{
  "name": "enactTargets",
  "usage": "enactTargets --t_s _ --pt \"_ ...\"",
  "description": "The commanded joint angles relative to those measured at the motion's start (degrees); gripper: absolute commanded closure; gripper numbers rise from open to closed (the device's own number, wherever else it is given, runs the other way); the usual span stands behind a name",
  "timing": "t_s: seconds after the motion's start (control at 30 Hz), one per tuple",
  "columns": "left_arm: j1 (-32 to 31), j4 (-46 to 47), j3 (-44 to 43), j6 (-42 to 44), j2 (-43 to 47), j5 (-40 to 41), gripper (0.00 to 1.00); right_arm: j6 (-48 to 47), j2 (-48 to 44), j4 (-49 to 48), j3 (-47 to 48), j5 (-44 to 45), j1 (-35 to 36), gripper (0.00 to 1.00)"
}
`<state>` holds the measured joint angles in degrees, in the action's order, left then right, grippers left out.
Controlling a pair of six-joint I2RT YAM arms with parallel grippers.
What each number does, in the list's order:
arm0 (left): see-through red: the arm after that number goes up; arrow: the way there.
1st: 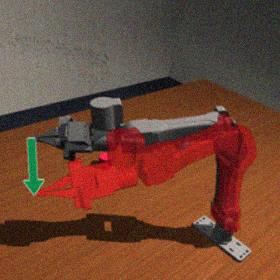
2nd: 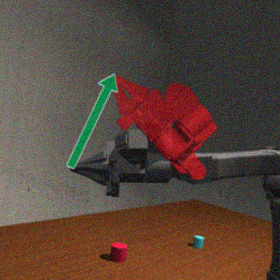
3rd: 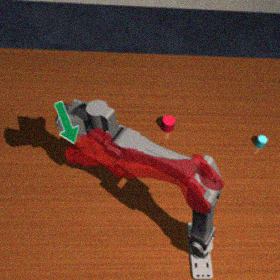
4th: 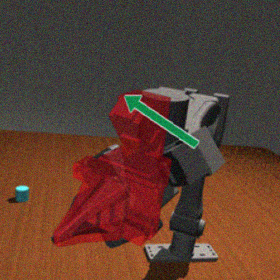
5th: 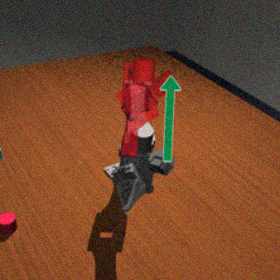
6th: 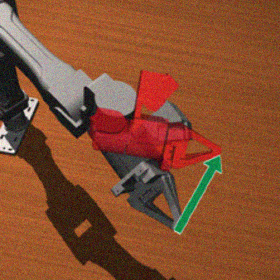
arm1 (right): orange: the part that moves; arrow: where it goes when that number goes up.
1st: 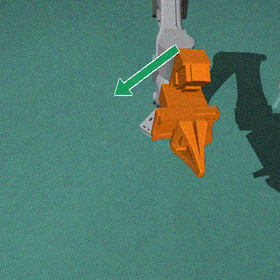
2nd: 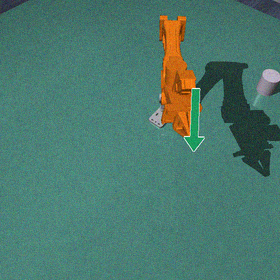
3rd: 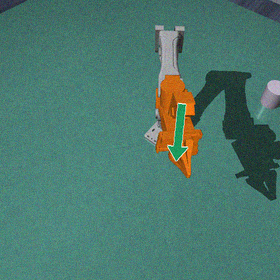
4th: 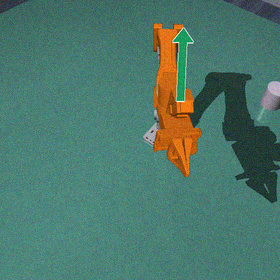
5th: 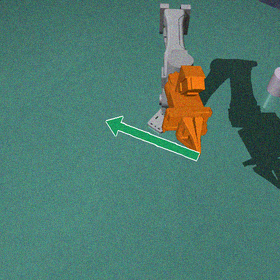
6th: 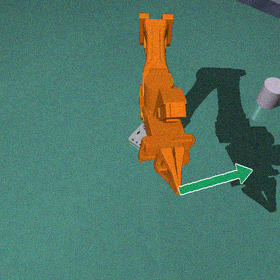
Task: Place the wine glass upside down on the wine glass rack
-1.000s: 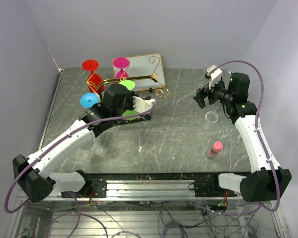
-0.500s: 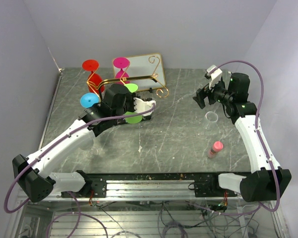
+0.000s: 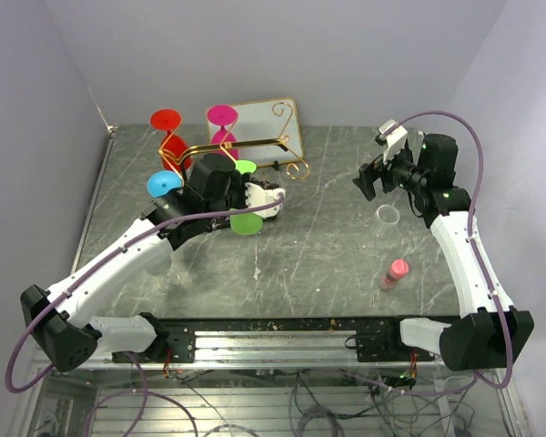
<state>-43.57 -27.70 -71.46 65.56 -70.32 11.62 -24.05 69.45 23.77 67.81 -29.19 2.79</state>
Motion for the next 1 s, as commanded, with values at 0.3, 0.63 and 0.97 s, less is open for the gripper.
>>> enactTargets --t_s 0.3,0.63,0.97 --pt "-0.48 -4.13 -1.96 -0.26 2.28 -2.47 0.93 -0.40 0.09 0.73 0.32 -1.23 -0.48 0.01" --pt "-0.40 -4.07 -2.05 -0.38 2.65 -1.64 0.93 -0.47 0.40 0.71 0.36 -1.22 -0.52 0.00" --pt "-0.41 -1.77 -2.18 -0.62 2.73 0.76 0.93 -0.65 0.51 0.78 0.14 -1.14 -0.47 0.00"
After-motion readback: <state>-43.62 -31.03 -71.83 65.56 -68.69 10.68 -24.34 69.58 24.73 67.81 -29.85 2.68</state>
